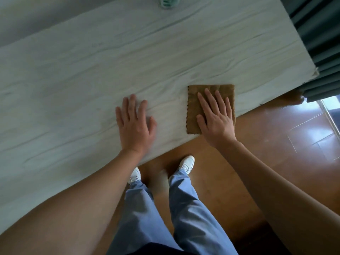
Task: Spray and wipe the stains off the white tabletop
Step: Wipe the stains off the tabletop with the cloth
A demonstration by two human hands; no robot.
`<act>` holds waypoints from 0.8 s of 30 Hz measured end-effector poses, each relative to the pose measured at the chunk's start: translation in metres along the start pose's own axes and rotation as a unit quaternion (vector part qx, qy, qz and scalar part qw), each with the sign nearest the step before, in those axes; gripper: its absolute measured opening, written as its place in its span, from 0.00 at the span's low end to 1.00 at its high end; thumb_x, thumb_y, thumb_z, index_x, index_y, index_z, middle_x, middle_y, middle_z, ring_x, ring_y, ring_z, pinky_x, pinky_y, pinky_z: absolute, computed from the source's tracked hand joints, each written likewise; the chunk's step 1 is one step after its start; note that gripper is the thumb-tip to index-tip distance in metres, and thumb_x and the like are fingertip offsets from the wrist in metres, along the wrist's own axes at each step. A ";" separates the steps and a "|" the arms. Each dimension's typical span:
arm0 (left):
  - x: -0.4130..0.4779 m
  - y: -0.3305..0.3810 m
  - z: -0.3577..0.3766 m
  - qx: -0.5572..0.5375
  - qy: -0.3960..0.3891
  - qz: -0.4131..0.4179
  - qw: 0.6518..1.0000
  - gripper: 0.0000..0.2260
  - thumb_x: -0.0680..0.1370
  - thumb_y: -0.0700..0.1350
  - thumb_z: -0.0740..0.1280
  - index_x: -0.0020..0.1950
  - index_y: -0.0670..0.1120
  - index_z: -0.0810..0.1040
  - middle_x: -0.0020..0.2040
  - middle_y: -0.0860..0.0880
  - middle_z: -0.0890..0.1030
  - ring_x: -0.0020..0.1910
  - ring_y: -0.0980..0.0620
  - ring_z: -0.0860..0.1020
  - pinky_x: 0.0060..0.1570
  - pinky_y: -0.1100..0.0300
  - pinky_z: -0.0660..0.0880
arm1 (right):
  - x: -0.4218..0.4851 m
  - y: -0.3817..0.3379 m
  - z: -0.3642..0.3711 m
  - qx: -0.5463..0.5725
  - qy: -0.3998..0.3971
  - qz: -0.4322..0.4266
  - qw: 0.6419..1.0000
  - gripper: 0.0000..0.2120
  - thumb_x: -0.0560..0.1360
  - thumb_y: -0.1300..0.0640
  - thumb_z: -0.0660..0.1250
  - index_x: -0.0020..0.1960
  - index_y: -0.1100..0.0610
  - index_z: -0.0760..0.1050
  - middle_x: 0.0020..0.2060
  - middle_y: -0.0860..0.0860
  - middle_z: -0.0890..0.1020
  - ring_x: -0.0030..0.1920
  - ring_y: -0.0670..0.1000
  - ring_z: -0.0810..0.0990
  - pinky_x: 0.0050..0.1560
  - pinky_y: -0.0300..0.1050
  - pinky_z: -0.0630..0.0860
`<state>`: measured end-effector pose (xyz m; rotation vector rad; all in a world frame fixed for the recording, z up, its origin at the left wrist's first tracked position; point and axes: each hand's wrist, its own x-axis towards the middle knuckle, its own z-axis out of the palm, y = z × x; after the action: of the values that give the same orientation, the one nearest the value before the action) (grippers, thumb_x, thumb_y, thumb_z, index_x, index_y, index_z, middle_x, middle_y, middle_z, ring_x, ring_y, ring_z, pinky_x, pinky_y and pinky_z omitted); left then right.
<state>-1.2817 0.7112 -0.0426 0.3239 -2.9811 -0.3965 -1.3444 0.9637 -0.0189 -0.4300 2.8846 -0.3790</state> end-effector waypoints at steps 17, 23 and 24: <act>0.004 0.000 -0.001 -0.002 0.007 -0.015 1.000 0.24 0.79 0.51 0.62 0.75 0.45 0.72 0.80 0.39 0.66 0.80 0.35 0.61 0.79 0.39 0.54 | -0.030 -0.076 0.031 0.036 0.010 -0.087 0.995 0.29 0.81 0.51 0.60 0.80 0.50 0.61 0.81 0.49 0.60 0.82 0.55 0.51 0.80 0.61 0.48; 0.004 0.000 -0.001 -0.014 0.018 -0.013 1.000 0.25 0.78 0.49 0.64 0.74 0.45 0.74 0.79 0.39 0.67 0.80 0.34 0.63 0.79 0.38 0.56 | -0.010 -0.041 0.019 0.009 0.028 -0.032 0.999 0.31 0.81 0.48 0.61 0.81 0.50 0.58 0.81 0.49 0.58 0.82 0.54 0.51 0.81 0.57 0.46; 0.005 -0.001 -0.001 -0.014 0.018 -0.014 1.000 0.25 0.77 0.49 0.64 0.74 0.45 0.74 0.79 0.39 0.68 0.79 0.35 0.63 0.79 0.38 0.56 | -0.005 -0.035 0.016 0.007 0.031 -0.018 0.999 0.31 0.81 0.47 0.60 0.82 0.50 0.57 0.81 0.49 0.58 0.82 0.54 0.50 0.81 0.56 0.45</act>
<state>-1.2859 0.7094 -0.0415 0.3661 -2.9356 -0.4308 -1.3267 0.9298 -0.0234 -0.4774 2.9354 -0.4249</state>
